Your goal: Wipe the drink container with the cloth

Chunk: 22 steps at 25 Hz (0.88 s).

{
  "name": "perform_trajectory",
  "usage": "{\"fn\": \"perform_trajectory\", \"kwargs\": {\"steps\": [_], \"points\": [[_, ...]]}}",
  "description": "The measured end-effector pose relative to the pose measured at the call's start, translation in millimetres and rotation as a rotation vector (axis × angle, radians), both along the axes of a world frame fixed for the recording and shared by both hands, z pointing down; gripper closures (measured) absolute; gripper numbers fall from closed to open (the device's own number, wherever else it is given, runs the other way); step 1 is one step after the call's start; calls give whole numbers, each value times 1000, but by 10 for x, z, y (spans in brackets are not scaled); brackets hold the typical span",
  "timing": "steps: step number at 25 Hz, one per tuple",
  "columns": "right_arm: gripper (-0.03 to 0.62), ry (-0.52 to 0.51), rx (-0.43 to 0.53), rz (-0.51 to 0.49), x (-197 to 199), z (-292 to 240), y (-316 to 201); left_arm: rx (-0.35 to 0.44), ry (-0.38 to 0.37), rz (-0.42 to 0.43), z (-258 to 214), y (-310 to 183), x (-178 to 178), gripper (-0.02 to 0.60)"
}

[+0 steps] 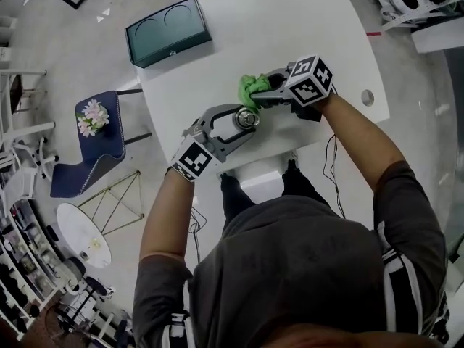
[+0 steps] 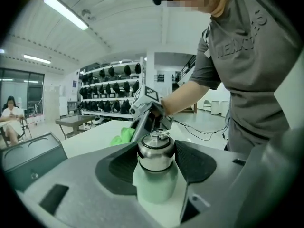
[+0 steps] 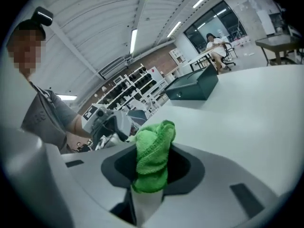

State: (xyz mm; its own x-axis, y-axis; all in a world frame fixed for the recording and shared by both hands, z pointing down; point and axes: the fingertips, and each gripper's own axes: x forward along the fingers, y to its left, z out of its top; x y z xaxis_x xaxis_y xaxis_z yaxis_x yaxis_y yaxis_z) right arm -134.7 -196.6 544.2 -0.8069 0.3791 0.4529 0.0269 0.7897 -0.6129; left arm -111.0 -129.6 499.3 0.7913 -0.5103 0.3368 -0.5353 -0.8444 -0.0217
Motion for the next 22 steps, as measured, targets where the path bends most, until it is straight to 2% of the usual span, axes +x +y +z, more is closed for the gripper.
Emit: {"fn": "perform_trajectory", "kwargs": {"steps": [4, 8, 11, 14, 16, 18, 20, 21, 22], "points": [[482, 122, 60, -38, -29, 335, 10, -5, -48, 119, 47, 53, 19, 342], [482, 151, 105, -5, 31, 390, 45, -31, -131, 273, 57, 82, -4, 335], [480, 148, 121, 42, 91, 377, 52, -58, -181, 303, 62, 34, -77, 277], [479, 139, 112, 72, 164, 374, 58, -85, -205, 278, 26, 45, -162, 264], [479, 125, 100, 80, 171, 345, 44, -96, -153, 229, -81, 94, -268, 264], [477, 87, 81, 77, 144, 234, -2, -110, -9, 112, -297, 80, -405, 265], [479, 22, 44, 65, 76, 14, -51, -180, 219, -118, -510, -40, -580, 273], [479, -13, 18, 55, 33, -109, -67, -240, 321, -255, -534, -106, -654, 331], [477, -43, -13, 42, -9, -217, -73, -305, 392, -380, -492, -150, -689, 409]]}}
